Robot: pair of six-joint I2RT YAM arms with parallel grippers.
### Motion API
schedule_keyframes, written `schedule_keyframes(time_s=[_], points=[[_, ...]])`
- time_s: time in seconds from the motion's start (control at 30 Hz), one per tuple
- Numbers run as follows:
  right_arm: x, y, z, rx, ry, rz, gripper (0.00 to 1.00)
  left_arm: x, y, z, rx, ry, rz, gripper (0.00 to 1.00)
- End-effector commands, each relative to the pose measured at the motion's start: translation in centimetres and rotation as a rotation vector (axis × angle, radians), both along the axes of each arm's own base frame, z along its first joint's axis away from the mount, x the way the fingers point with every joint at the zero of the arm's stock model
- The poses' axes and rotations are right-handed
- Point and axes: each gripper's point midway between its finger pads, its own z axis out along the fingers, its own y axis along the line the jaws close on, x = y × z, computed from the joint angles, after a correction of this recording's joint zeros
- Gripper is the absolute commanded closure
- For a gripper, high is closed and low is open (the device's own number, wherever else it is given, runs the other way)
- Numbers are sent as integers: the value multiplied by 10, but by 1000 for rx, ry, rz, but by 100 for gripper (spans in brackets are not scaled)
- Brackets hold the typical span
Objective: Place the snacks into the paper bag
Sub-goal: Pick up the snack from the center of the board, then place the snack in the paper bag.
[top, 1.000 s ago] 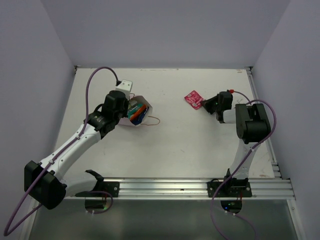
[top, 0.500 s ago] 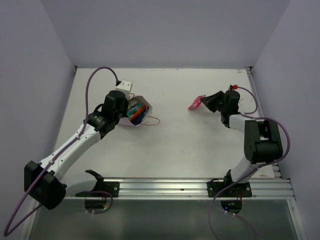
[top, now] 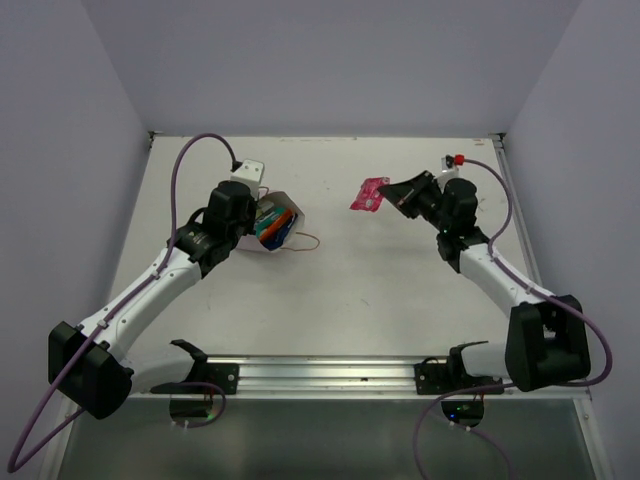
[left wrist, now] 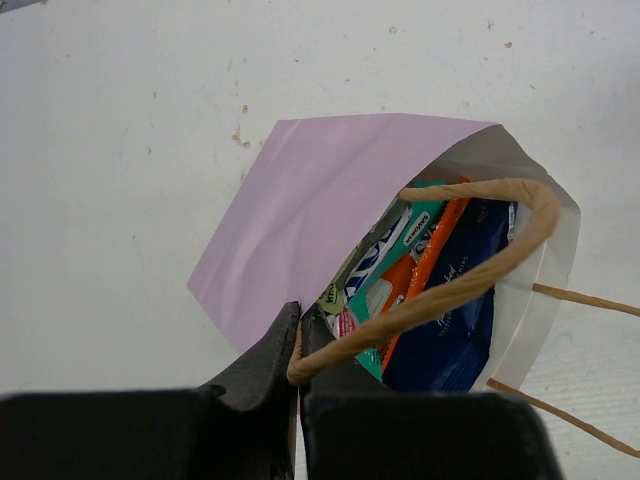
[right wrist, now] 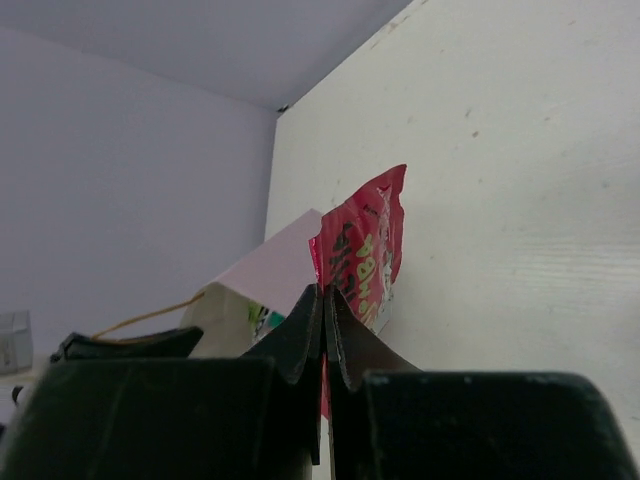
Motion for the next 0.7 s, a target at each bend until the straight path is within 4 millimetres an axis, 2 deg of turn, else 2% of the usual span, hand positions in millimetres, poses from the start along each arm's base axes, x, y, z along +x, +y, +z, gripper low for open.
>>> schedule_keyframes(time_s=[0.0,0.03,0.1,0.13,0.2,0.23,0.37,0.4,0.47,0.5,0.53,0.6,0.67], points=[[-24,36,32,17,-59,69,100,7,4,19,-35,-75,27,100],[-33,50,41,24,-79,100,100,7,4,19,-34,-76,28,100],[-37,59,50,42,-94,96,100,7,4,19,-34,-74,27,100],[-44,71,56,51,-107,122,100,7,4,18,-35,-74,25,100],[-49,84,68,73,-139,136,100,7,4,19,-37,-76,24,100],[-57,98,74,83,-150,168,100,7,3,19,-36,-75,24,100],[-70,131,87,119,-177,245,100,7,4,18,-36,-73,24,100],[-70,139,85,123,-174,260,100,7,4,19,-38,-74,25,100],[-80,156,94,142,-194,304,100,7,4,18,-35,-73,25,100],[-80,164,90,131,-191,318,100,7,4,18,-35,-72,24,100],[-85,173,97,134,-208,334,100,7,4,18,-37,-73,25,100],[-84,186,89,117,-201,349,100,7,3,19,-39,-74,24,100],[-86,200,92,130,-206,371,100,7,3,19,-39,-75,24,100]])
